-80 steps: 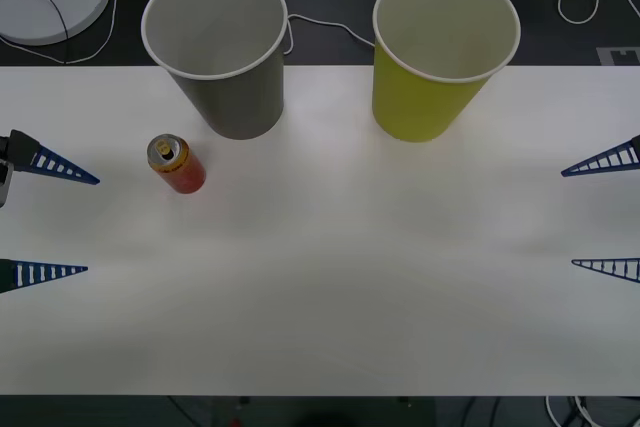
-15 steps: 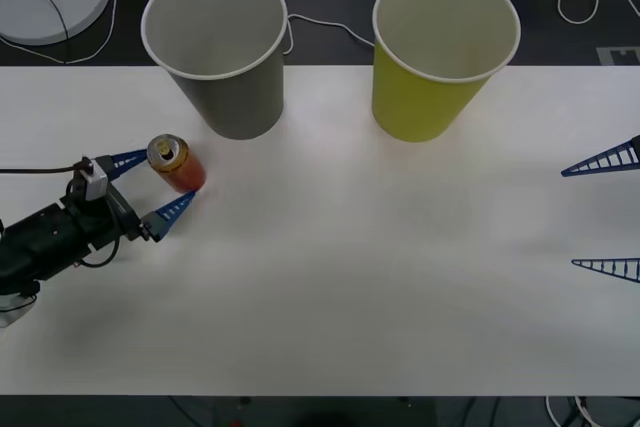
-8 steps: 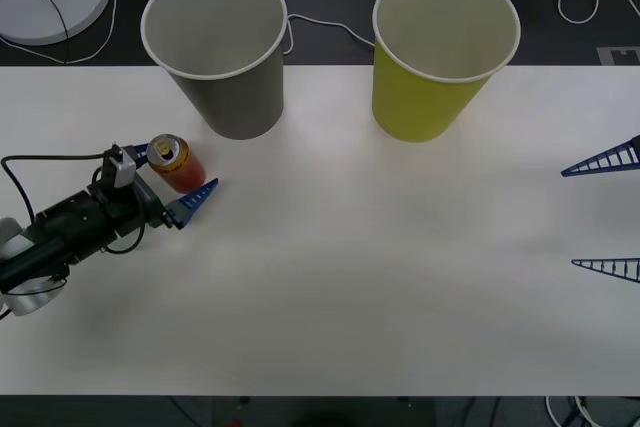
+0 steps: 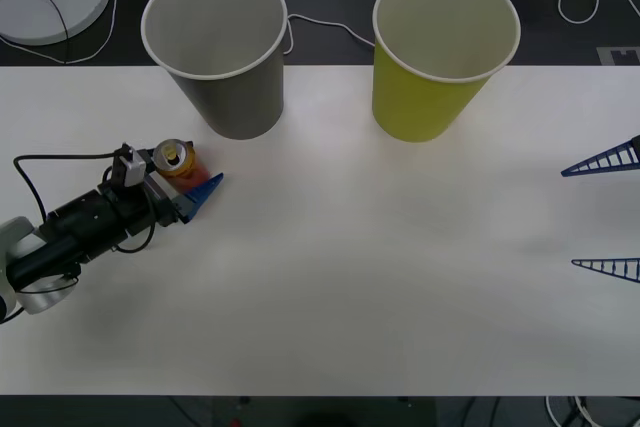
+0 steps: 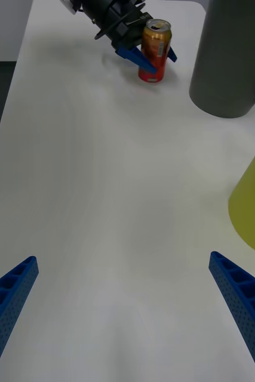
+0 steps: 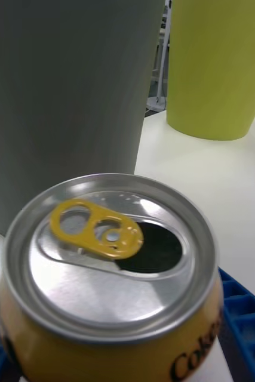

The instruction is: Put the can into the green bin and the plastic bottle into the gray bin

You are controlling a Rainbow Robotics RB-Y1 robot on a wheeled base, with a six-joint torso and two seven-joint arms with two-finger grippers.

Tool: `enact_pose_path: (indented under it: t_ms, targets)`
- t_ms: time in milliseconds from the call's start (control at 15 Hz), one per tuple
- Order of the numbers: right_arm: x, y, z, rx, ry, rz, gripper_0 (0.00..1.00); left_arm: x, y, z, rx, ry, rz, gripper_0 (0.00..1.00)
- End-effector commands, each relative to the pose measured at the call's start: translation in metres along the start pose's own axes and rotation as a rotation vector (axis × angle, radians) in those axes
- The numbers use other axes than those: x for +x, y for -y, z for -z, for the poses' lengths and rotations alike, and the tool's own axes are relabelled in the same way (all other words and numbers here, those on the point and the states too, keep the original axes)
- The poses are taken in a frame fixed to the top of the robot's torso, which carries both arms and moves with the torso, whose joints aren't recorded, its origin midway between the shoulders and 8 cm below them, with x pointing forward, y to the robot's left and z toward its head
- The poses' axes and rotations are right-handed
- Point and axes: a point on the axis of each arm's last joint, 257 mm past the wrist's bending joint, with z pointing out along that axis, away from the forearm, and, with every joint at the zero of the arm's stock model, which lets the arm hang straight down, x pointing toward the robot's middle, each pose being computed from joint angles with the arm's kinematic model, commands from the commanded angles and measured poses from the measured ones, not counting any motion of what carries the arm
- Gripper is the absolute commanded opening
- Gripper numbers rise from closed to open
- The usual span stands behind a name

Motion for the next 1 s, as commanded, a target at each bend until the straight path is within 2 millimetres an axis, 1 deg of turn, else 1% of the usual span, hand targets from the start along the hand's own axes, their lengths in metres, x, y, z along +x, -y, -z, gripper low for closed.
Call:
enact_pose_path:
  t_ms: [67, 333, 533, 667, 733, 1000]
  targets:
    - [0.000, 0.000, 0.000, 0.000, 0.000, 0.000, 1.00, 0.000, 0.002, -0.002, 0.010, -0.004, -0.012, 0.00]
    - [0.000, 0.000, 0.000, 0.000, 0.000, 0.000, 1.00, -0.002, 0.002, -0.003, 0.018, -0.007, -0.022, 0.00]
    - [0.000, 0.000, 0.000, 0.000, 0.000, 0.000, 1.00, -0.002, -0.003, 0.004, 0.032, -0.025, -0.048, 0.00]
    - [0.000, 0.000, 0.000, 0.000, 0.000, 0.000, 1.00, -0.003, -0.010, 0.013, 0.053, -0.052, -0.070, 0.00]
    - [0.000, 0.000, 0.000, 0.000, 0.000, 0.000, 1.00, -0.005, -0.013, 0.021, 0.070, -0.068, -0.054, 0.00]
    - [0.000, 0.000, 0.000, 0.000, 0.000, 0.000, 1.00, -0.015, -0.014, 0.060, 0.166, -0.157, -0.023, 0.00]
